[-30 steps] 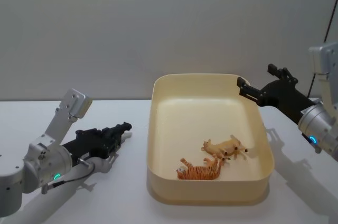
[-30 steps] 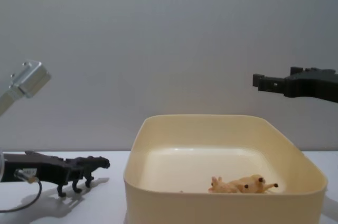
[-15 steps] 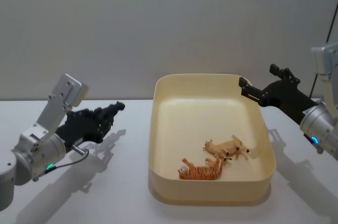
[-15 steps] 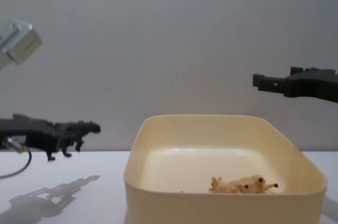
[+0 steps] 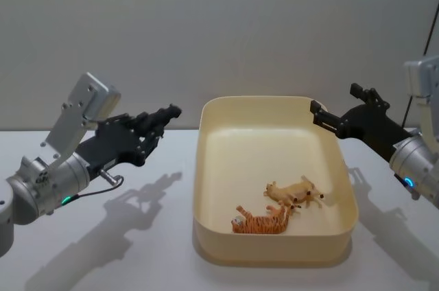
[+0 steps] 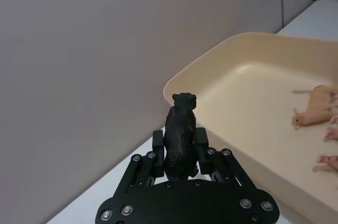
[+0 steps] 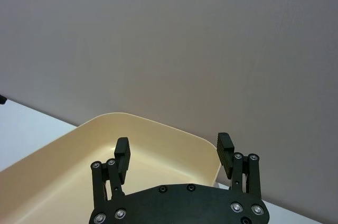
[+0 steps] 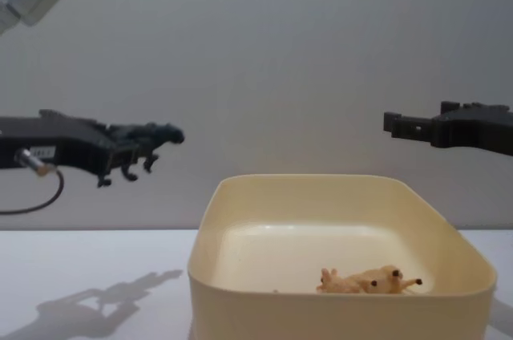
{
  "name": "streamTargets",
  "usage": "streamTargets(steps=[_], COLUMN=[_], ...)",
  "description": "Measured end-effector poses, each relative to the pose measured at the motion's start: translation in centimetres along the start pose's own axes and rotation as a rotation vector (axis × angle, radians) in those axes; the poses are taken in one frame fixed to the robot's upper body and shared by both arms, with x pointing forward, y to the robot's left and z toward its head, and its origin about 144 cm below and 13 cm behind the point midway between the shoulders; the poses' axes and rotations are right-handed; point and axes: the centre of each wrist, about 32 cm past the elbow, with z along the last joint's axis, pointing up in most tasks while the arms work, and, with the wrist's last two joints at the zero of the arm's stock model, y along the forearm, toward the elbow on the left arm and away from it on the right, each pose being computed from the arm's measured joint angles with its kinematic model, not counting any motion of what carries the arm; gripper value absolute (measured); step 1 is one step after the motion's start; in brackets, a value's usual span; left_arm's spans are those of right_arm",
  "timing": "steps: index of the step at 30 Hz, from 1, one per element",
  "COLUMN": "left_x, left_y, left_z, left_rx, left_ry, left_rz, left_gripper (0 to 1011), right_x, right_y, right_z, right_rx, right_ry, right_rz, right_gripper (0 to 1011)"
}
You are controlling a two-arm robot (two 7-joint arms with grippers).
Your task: Pick up the toy alternately with two hands and place it into the central storage box.
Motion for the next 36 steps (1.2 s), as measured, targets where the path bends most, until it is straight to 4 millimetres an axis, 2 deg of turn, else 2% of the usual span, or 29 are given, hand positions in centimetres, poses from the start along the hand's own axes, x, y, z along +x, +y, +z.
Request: streamTargets(steps=[11,21,36], left_x=[0.0,-0.3,-0.8], left_y=[-0.5,-1.8,-4.7], left_z=[1.7,2.9,4.3], left_rx=[-0.109,-0.189,-0.14], left_ry=[-0.003,0.025,0.023], left_rz=[-0.119,-0.267,-0.523], left_gripper=[322,322,322], right_x=[0.0,0.0,0.0], right_y=[0.0,0.0,0.0], right_z=[0.0,0.0,0.0], right_rx=[0.0,0.0,0.0], right_ry=[0.0,0.0,0.0], right_rz=[0.0,0.0,0.0], right_gripper=[1001,1001,1001])
